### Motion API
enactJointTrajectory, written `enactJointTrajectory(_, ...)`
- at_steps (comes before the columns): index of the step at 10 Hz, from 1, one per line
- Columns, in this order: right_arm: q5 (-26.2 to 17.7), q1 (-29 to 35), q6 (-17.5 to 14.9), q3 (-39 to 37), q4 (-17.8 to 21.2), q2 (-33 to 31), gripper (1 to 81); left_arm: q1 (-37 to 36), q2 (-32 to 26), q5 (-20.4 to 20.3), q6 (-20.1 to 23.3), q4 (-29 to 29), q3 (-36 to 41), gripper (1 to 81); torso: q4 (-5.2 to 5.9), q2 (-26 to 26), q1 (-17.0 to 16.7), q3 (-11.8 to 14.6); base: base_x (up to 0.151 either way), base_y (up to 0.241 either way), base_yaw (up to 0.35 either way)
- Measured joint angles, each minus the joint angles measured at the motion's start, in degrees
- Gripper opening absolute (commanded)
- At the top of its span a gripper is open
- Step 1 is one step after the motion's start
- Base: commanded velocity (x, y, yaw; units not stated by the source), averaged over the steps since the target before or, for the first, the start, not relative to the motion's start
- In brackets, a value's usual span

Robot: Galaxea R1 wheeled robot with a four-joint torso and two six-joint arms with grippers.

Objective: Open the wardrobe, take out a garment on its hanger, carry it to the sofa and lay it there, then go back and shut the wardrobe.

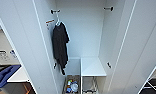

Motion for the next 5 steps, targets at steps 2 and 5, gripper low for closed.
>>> enactJointTrajectory(2,-0.04,3.24,2.26,0.88,0.15,-0.9,81.1,-3.71,-1.0,-1.62,-6.95,-0.05,0.15,81.1,0.0,0.0,0.02,-0.02,0.0,0.0,0.0)
enactJointTrajectory(5,-0.06,7.57,8.48,2.01,0.39,-2.8,81.1,-8.96,-2.56,-2.15,-15.59,-0.09,-0.22,81.1,0.0,0.02,0.07,-0.05,0.0,0.0,0.0)
